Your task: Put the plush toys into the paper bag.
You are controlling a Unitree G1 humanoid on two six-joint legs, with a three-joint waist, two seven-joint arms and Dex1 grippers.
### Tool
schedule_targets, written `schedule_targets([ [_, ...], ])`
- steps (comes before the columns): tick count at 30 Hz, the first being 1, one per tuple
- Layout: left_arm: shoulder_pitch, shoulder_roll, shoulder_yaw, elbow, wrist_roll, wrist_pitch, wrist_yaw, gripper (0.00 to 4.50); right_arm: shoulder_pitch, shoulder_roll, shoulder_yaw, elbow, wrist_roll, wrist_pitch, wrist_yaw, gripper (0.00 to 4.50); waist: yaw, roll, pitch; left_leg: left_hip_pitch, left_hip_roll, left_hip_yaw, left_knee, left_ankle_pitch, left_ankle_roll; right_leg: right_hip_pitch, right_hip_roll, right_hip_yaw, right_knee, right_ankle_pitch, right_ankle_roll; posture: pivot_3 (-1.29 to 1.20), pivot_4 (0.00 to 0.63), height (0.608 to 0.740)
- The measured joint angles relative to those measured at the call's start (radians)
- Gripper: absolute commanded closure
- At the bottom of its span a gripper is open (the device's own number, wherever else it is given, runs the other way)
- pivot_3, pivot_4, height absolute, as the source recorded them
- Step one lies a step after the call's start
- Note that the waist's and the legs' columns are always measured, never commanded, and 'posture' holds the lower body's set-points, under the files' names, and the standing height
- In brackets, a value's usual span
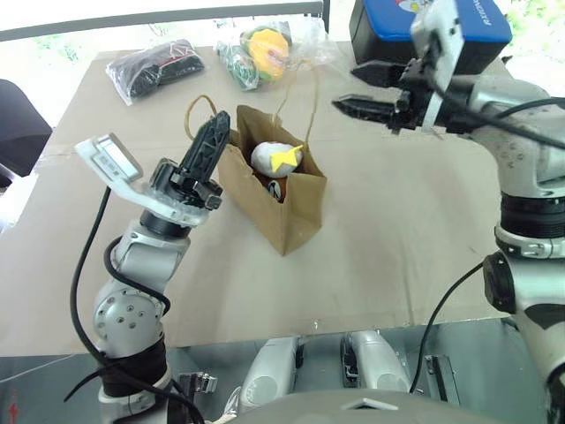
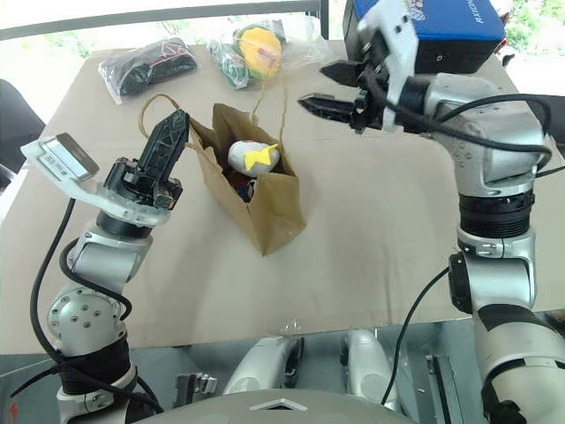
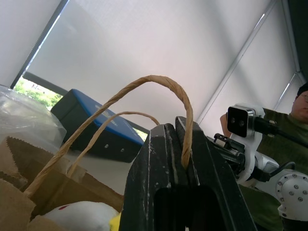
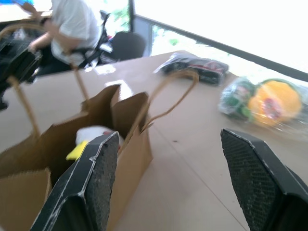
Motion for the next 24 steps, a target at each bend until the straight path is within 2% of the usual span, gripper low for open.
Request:
schedule_targets([
  [3, -0.006, 0.01, 0.001, 0.01, -0.001, 0.001, -0.005, 4.5, 0.014, 0.063, -0.029, 0.037, 0.035, 0.052, -0.052, 1.29, -0.004, 0.0, 0.0, 0.0, 0.0, 0.001, 0.0, 0.0, 0.0, 0.0, 0.0, 0.0, 0.0, 0.0, 0.0, 0.0, 0.15, 0.74],
  [7, -0.031, 0.016, 0.0, 0.027, -0.001, 0.003, -0.011, 4.5, -0.01, 0.164, 0.04, 0.168, 0.053, 0.029, -0.038, 1.29, -0.006, 0.001, 0.0, 0.0, 0.0, 0.001, 0.0, 0.0, 0.0, -0.001, 0.0, 0.001, 0.001, 0.0, 0.0, 0.0, 0.15, 0.74],
  [10, -0.042, 0.023, 0.0, 0.038, -0.001, 0.005, -0.012, 4.5, -0.061, 0.205, 0.078, 0.275, 0.036, -0.025, -0.024, 2.06, -0.003, 0.001, 0.0, 0.0, 0.0, 0.001, 0.0, 0.0, 0.0, 0.0, 0.0, 0.0, 0.0, 0.0, 0.0, 0.0, 0.15, 0.74],
  [13, -0.043, 0.044, 0.001, 0.039, -0.001, 0.014, -0.012, 4.5, -0.111, 0.247, 0.073, 0.345, 0.065, -0.061, 0.017, 3.49, -0.001, 0.001, 0.0, 0.0, 0.0, 0.0, 0.0, 0.0, 0.0, 0.0, 0.0, 0.0, -0.001, 0.0, 0.0, 0.0, 0.15, 0.74],
  [15, -0.046, 0.067, 0.012, 0.042, -0.012, 0.021, -0.012, 4.5, -0.121, 0.267, 0.049, 0.346, 0.11, -0.064, 0.039, 4.28, -0.002, 0.0, 0.0, 0.0, 0.0, 0.0, -0.001, 0.0, 0.0, -0.001, 0.0, 0.0, 0.0, 0.0, 0.0, 0.0, 0.15, 0.74],
  [18, -0.08, 0.133, 0.067, 0.07, -0.024, 0.026, -0.025, 4.5, -0.122, 0.289, -0.006, 0.322, 0.183, -0.058, 0.047, 4.4, -0.003, 0.001, 0.001, 0.0, 0.0, -0.001, -0.001, 0.0, 0.0, -0.001, 0.0, -0.001, 0.0, 0.0, 0.0, 0.0, 0.15, 0.74],
  [21, -0.165, 0.235, 0.13, 0.195, -0.029, 0.043, -0.072, 4.5, -0.122, 0.303, -0.067, 0.218, 0.292, -0.019, 0.016, 4.4, -0.001, 0.002, 0.001, 0.0, 0.0, -0.002, -0.001, 0.0, 0.0, -0.001, 0.0, -0.001, 0.0, 0.0, 0.0, 0.0, 0.15, 0.74],
  [24, -0.239, 0.285, 0.139, 0.294, 0.011, 0.045, -0.123, 4.5, -0.115, 0.3, -0.104, 0.119, 0.362, 0.011, -0.032, 4.4, -0.001, 0.002, 0.001, -0.001, -0.001, -0.002, -0.001, 0.0, 0.0, -0.001, 0.0, -0.002, 0.0, 0.0, 0.0, 0.0, 0.15, 0.74],
])
